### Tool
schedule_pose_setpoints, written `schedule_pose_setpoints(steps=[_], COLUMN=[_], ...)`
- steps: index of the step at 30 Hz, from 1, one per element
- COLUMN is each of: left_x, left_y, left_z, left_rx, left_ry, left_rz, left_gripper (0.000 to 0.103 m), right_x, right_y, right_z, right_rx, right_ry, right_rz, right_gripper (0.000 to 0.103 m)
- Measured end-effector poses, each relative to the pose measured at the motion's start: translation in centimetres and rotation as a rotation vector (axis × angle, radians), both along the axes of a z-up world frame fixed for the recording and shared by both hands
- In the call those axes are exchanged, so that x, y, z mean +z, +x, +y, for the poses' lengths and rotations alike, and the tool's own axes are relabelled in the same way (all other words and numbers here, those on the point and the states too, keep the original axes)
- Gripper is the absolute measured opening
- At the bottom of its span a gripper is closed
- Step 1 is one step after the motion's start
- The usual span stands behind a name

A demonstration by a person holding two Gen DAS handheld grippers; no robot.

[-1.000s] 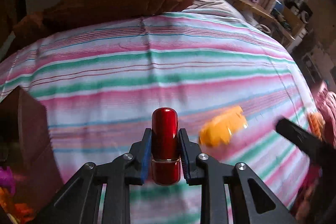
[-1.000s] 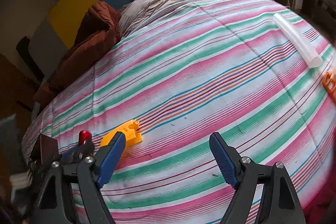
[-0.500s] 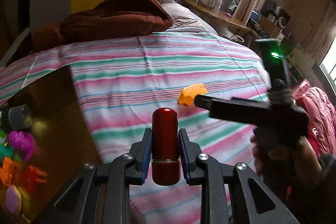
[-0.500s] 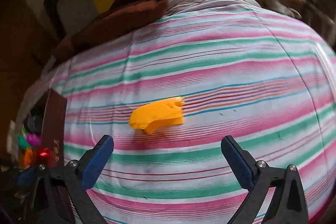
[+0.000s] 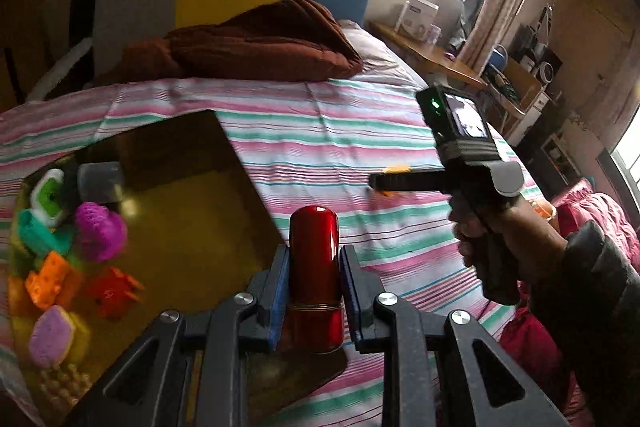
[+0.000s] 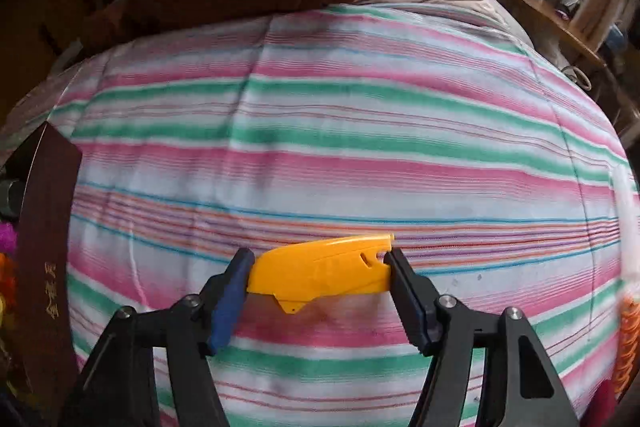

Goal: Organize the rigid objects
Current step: 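Carry the red cylinder into the tray and release it with the left gripper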

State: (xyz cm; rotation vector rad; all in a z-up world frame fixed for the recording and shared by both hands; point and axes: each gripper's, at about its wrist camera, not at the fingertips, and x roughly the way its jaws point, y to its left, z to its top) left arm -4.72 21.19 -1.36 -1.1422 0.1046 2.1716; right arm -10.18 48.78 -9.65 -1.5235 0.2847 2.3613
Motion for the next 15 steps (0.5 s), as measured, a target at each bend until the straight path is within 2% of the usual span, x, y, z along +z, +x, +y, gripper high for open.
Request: schedule_pose_setpoints(steps=[5,8,15], left_x=[0.1,0.1,0.8], left_y=[0.1,0.4,2.0], left_z=[-2.1,-3.4,-7.0], left_rx=[0.044,0.082,0.160], left_ry=[-0.011,-0.024,-0.065], left_rz=[0.036,0.054,0.146], left_gripper=[0.024,0.024,0.024], right_x=[0.0,-0.6,-0.7], right_y=[2.2,3.7,4.8], right_z=[-2.9,-4.9,-6.7], right_rx=[0.072,0.103,0.125], right_ry=[0.017,-0.018,0.076], right_rz=[0.006,0.019,0.057], right_gripper=[0.067,0.067,0.066])
